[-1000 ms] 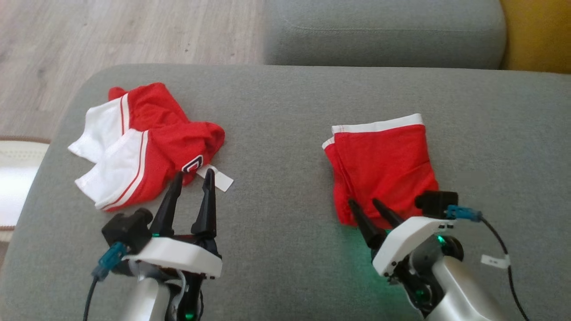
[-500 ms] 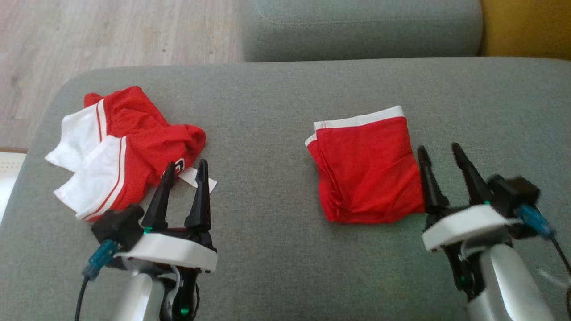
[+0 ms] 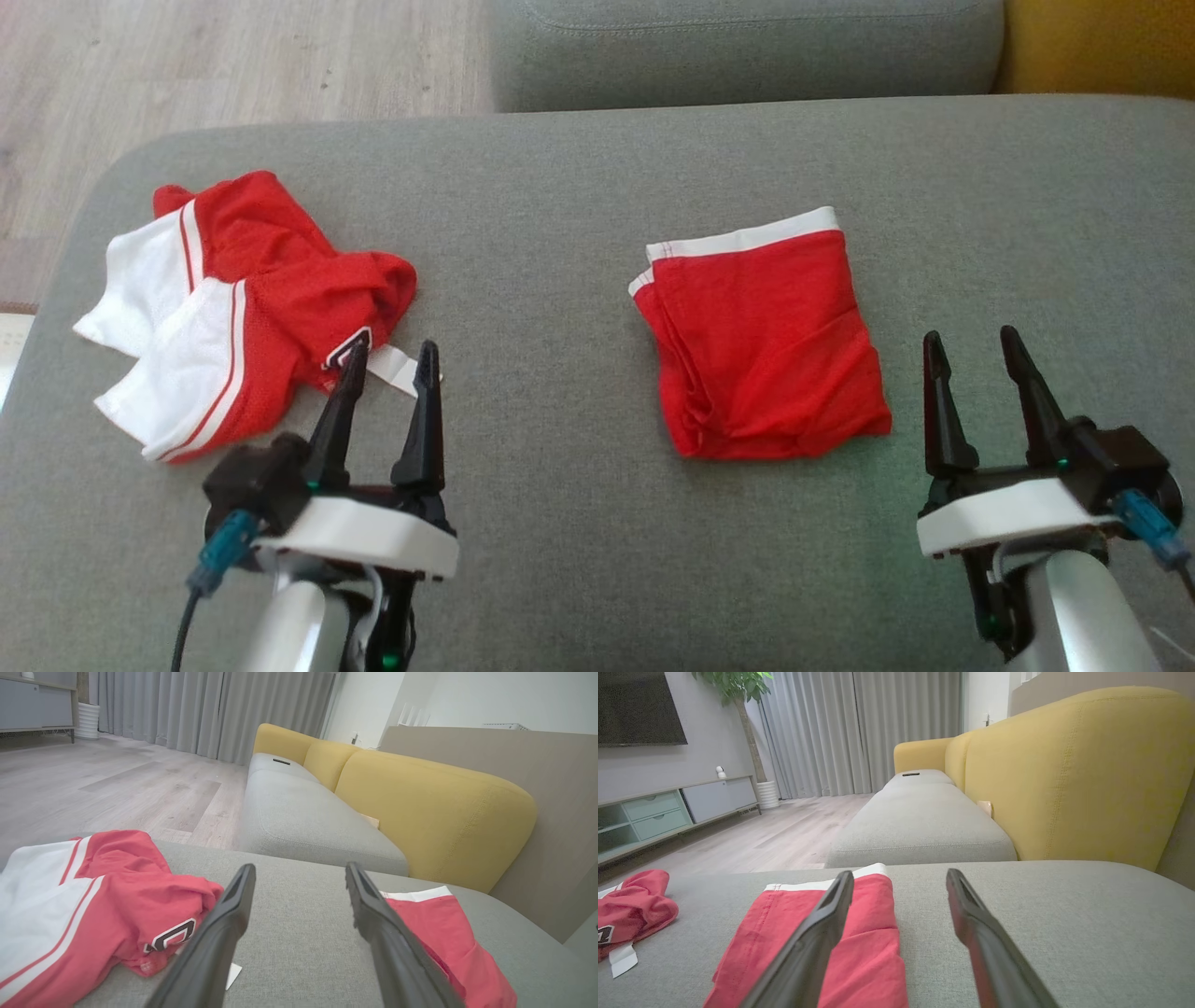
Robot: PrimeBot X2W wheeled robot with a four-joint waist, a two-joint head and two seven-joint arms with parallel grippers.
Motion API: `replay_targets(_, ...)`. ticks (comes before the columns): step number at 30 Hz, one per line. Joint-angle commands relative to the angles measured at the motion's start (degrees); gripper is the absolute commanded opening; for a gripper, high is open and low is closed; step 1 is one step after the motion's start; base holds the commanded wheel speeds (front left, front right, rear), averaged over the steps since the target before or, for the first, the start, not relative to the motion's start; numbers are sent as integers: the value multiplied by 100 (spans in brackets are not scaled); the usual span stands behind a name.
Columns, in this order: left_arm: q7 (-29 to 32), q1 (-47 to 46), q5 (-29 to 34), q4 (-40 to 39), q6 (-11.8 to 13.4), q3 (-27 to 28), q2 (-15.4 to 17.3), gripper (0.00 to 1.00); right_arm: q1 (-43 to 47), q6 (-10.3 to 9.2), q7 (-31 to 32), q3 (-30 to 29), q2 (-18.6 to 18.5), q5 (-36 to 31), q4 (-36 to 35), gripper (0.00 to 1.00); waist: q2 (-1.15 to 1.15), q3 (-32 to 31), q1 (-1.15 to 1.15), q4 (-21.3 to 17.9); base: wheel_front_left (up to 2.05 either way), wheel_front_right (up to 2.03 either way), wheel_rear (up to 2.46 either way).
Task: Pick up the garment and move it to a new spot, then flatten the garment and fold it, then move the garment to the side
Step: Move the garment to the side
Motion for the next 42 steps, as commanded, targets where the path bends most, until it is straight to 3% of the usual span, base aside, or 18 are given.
replay_targets(1, -31, -71, 35, -205, 20, 169, 53, 100, -124, -5, -87, 86, -3, -30, -157, 100, 0, 8, 0, 11, 0, 0, 0)
replay_targets(9, -31, -160, 29, -253, 8, 91, 53, 100, -278, -5, -85, -35, -3, -168, -71, 100, 0, 161, 0, 119, 0, 0, 0)
replay_targets(13, -31, -284, 26, -271, -10, 16, 53, 100, -505, -5, 200, -68, -3, -348, 158, 100, 0, 355, 0, 228, 0, 0, 0)
replay_targets(18, -31, -439, -20, -262, -27, -119, 53, 100, -1047, -5, 795, -160, -3, -359, 776, 100, 0, 671, 0, 448, 0, 0, 0)
replay_targets(24, -31, -620, -70, -243, -15, -251, 53, 100, -1693, -5, 1410, -205, -3, 117, 1694, 100, 0, 912, 0, 680, 0, 0, 0)
replay_targets(34, -31, -682, -82, -246, 29, -239, 53, 100, -2176, -5, 1827, 95, -3, 282, 2858, 100, 0, 994, 0, 663, 0, 0, 0)
replay_targets(35, -31, -685, -80, -242, 26, -241, 53, 100, -2216, -5, 1747, 193, -3, 260, 2881, 19, 0, 986, 0, 633, 0, 0, 0)
replay_targets(36, -31, -686, -76, -237, 21, -246, 53, 100, -2257, -5, 1654, 276, -3, 203, 2887, 0, 0, 975, 0, 596, 0, 0, 0)
replay_targets(42, -31, -710, -52, -250, 13, -194, 53, 100, -2570, -5, 1353, 443, -249, -620, 2754, 0, 0, 941, 0, 320, 0, 0, 0)
